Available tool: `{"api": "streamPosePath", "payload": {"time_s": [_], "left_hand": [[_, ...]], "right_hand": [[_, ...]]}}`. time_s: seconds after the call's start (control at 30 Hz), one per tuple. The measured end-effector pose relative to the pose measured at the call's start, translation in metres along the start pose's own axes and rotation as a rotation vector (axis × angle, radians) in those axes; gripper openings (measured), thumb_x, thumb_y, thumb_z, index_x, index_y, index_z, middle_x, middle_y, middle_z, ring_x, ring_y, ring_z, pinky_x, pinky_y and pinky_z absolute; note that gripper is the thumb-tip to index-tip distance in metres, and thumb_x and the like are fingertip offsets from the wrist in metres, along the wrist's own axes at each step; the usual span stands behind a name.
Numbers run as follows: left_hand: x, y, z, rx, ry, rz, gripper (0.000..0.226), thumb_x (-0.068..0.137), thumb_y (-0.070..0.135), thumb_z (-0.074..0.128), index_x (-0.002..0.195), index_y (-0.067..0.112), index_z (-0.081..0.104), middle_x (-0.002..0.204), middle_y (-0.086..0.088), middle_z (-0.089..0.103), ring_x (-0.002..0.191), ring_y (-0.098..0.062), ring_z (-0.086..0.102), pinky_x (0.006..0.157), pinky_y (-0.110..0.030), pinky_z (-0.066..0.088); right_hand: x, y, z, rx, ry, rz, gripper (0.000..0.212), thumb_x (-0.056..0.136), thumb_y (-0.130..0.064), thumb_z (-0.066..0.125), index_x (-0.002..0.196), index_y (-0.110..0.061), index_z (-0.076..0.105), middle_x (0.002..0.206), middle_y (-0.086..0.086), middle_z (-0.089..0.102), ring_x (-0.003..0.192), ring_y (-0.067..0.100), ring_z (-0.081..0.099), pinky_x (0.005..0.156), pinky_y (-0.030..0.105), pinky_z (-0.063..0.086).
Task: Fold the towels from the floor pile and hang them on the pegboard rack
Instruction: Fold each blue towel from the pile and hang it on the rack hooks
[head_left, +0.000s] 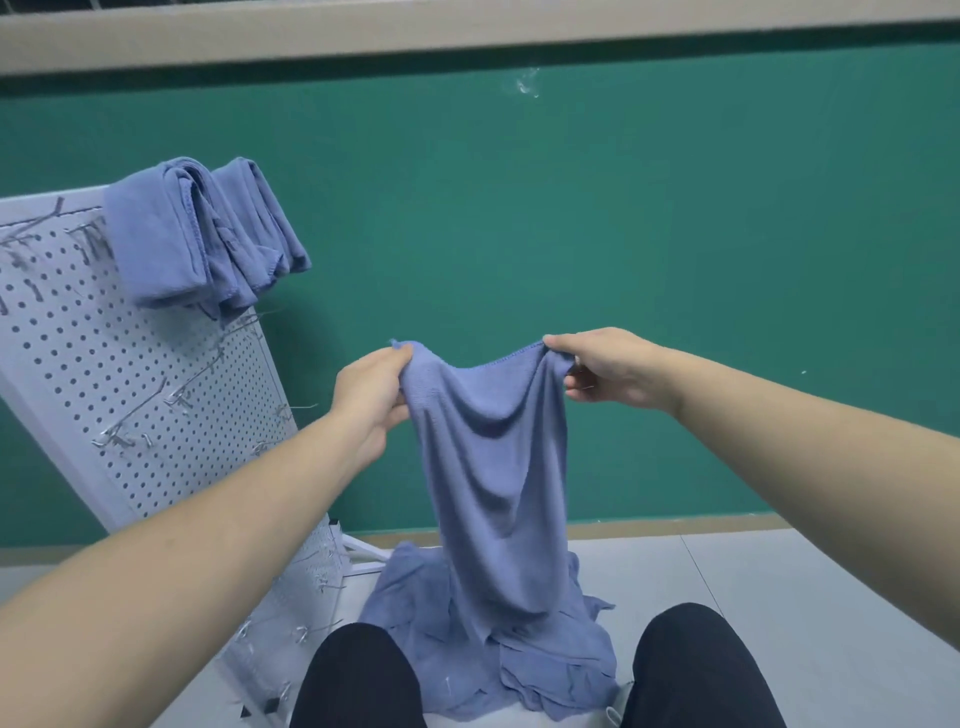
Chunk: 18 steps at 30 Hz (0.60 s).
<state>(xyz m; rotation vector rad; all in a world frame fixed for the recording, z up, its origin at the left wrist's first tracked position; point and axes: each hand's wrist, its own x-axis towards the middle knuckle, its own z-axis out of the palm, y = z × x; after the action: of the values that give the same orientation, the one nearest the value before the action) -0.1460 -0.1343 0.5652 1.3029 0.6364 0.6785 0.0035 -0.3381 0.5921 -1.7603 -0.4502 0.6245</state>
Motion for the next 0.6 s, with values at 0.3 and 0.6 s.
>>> {"api": "streamPosePath", "payload": {"time_s": [0.3, 0.6], "left_hand": [[-0.029, -0.012, 0.051, -0.039, -0.161, 0.012, 0.011, 0.094, 0.015, 0.067, 0.101, 0.011, 0.073, 0.107, -0.009, 0.076, 0.1, -0.025, 0.073, 0.084, -0.035, 0.061], [-0.039, -0.022, 0.056, -0.088, -0.184, -0.016, 0.016, 0.094, 0.015, 0.069, 0.106, 0.006, 0.072, 0.104, -0.011, 0.077, 0.094, -0.024, 0.074, 0.083, -0.033, 0.06]], "right_hand": [[-0.01, -0.007, 0.036, 0.088, -0.074, -0.111, 0.026, 0.09, -0.006, 0.068, 0.076, -0.019, 0.049, 0.067, 0.001, 0.06, 0.057, 0.013, 0.059, 0.056, 0.023, 0.051], [-0.014, 0.002, 0.038, 0.226, -0.194, -0.074, 0.019, 0.094, 0.001, 0.058, 0.104, -0.008, 0.072, 0.102, 0.008, 0.075, 0.086, 0.015, 0.07, 0.079, 0.024, 0.06]]}}
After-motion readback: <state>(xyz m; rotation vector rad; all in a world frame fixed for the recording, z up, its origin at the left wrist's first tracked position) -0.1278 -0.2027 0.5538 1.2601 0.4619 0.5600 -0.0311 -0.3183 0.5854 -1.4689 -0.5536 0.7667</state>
